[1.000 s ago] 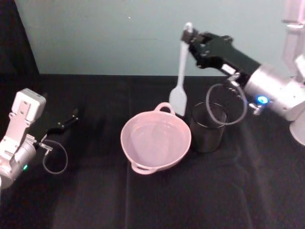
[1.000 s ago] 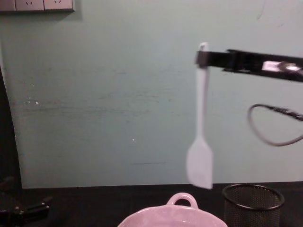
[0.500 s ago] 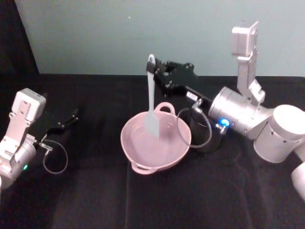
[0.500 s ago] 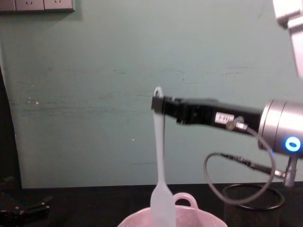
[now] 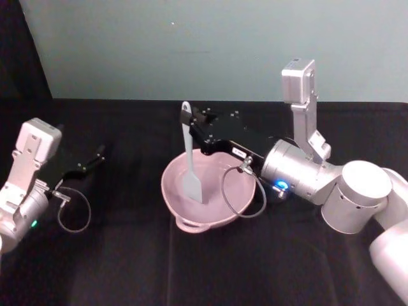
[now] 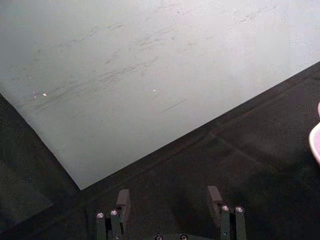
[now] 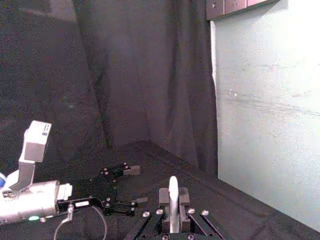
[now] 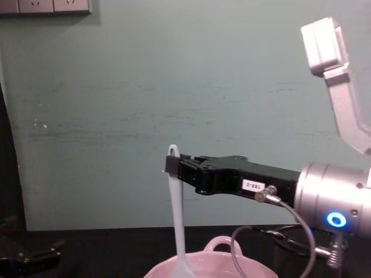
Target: Use the one hand to pick up the spoon and stir the clear water in the bowl.
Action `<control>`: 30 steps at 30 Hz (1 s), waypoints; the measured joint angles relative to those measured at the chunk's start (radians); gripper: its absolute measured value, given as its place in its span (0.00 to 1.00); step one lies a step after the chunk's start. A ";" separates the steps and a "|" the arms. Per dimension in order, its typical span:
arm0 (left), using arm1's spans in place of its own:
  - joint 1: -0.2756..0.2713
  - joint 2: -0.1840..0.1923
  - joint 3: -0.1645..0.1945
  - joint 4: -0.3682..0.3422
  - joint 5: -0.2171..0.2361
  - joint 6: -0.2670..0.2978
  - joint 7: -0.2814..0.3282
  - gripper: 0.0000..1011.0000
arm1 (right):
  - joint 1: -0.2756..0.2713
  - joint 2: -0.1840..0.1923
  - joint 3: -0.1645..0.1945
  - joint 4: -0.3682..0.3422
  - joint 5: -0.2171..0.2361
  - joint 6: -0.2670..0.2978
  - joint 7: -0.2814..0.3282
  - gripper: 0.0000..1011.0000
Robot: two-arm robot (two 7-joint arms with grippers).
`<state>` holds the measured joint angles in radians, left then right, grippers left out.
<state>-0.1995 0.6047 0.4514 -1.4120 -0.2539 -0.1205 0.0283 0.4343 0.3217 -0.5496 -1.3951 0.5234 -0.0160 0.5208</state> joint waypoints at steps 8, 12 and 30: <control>0.000 0.000 0.000 0.000 0.000 0.000 0.000 1.00 | 0.043 -0.053 0.000 0.091 -0.026 -0.019 0.001 0.11; 0.000 0.000 0.000 0.000 0.000 0.000 0.000 1.00 | 0.057 -0.069 0.013 0.122 -0.033 -0.029 -0.004 0.11; 0.000 0.000 0.000 0.000 0.000 0.000 0.000 1.00 | 0.013 -0.015 0.088 0.069 -0.050 -0.020 -0.032 0.11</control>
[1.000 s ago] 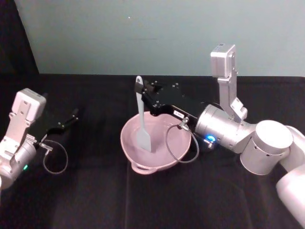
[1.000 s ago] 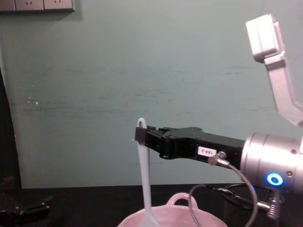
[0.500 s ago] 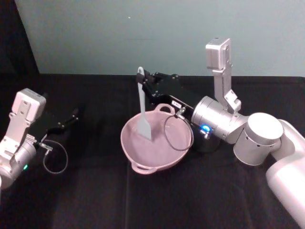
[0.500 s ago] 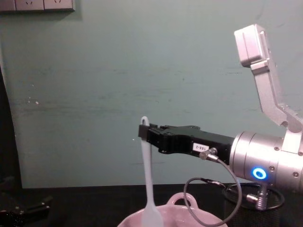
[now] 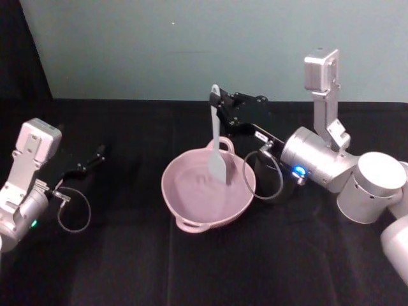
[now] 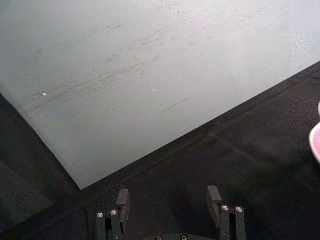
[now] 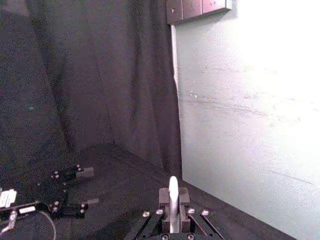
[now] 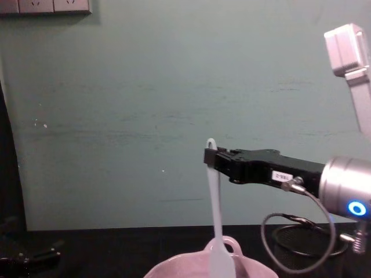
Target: Use the one hand to pick up the spoon and stir the clear water in the bowl.
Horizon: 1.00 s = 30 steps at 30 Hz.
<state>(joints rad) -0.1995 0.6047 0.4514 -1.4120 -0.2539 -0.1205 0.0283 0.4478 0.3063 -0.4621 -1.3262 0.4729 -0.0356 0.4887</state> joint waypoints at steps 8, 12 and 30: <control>0.000 0.000 0.000 0.000 0.000 0.000 0.000 1.00 | -0.052 0.031 0.016 -0.068 0.000 0.009 -0.004 0.11; 0.000 0.000 0.000 0.000 0.000 0.000 0.000 1.00 | -0.081 0.039 0.015 -0.107 0.001 0.010 -0.004 0.11; 0.000 0.000 0.000 0.000 0.000 0.000 0.000 1.00 | -0.055 -0.032 -0.049 -0.067 -0.017 -0.004 0.018 0.11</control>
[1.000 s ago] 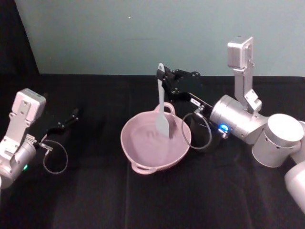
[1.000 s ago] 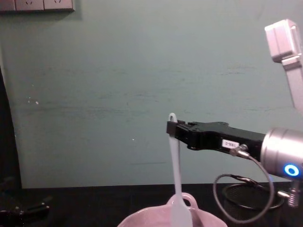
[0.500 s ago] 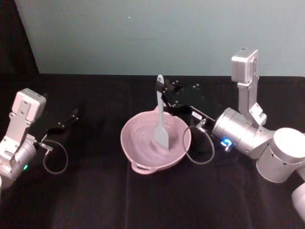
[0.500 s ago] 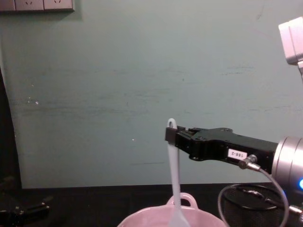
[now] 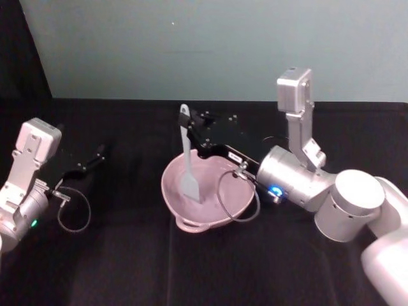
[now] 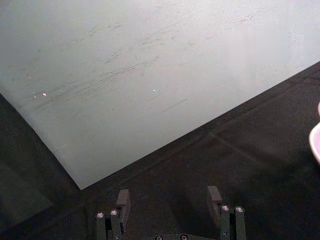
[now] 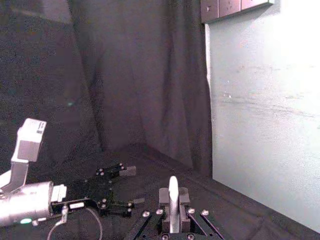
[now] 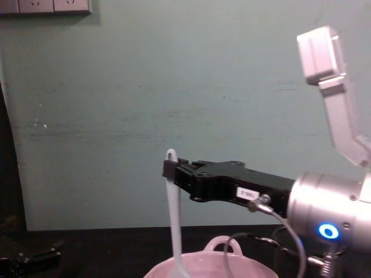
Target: Use the one hand to pick up the spoon and stir the clear water in the bowl.
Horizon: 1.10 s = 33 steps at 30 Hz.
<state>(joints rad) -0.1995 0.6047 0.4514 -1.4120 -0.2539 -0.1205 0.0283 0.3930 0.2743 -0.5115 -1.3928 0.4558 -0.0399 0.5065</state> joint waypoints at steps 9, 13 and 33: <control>0.000 0.000 0.000 0.000 0.000 0.000 0.000 1.00 | 0.067 -0.049 -0.002 0.100 -0.001 -0.013 0.004 0.11; 0.000 0.000 0.000 0.000 0.000 0.000 0.000 1.00 | 0.090 -0.055 0.007 0.137 -0.004 -0.013 0.001 0.11; 0.000 0.000 0.000 0.000 0.000 0.000 0.000 1.00 | 0.035 0.017 0.073 0.055 0.005 0.016 -0.028 0.11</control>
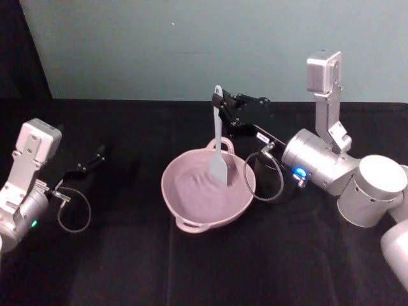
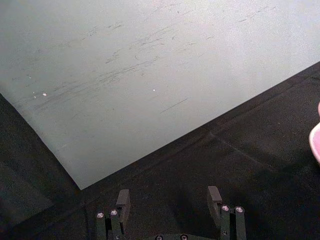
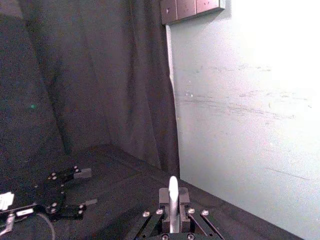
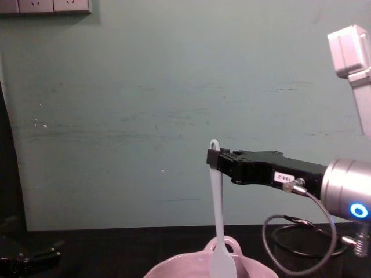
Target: Use the one hand to pick up the spoon and stir the clear water in the bowl.
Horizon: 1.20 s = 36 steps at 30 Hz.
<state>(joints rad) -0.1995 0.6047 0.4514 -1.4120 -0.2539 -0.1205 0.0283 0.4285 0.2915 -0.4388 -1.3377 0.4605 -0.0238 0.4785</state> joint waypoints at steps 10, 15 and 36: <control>0.000 0.000 0.000 0.000 0.000 0.000 0.000 1.00 | -0.076 0.029 0.004 -0.095 0.018 0.016 -0.010 0.11; 0.000 0.000 0.000 0.000 0.000 0.000 0.000 1.00 | -0.086 0.021 -0.019 -0.102 0.018 0.016 -0.003 0.11; 0.000 0.000 0.000 0.000 0.000 0.000 0.000 1.00 | 0.031 -0.075 -0.057 0.065 0.004 -0.013 0.011 0.11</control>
<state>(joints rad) -0.1995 0.6047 0.4514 -1.4120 -0.2539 -0.1205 0.0283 0.4595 0.2161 -0.4963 -1.2728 0.4640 -0.0364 0.4895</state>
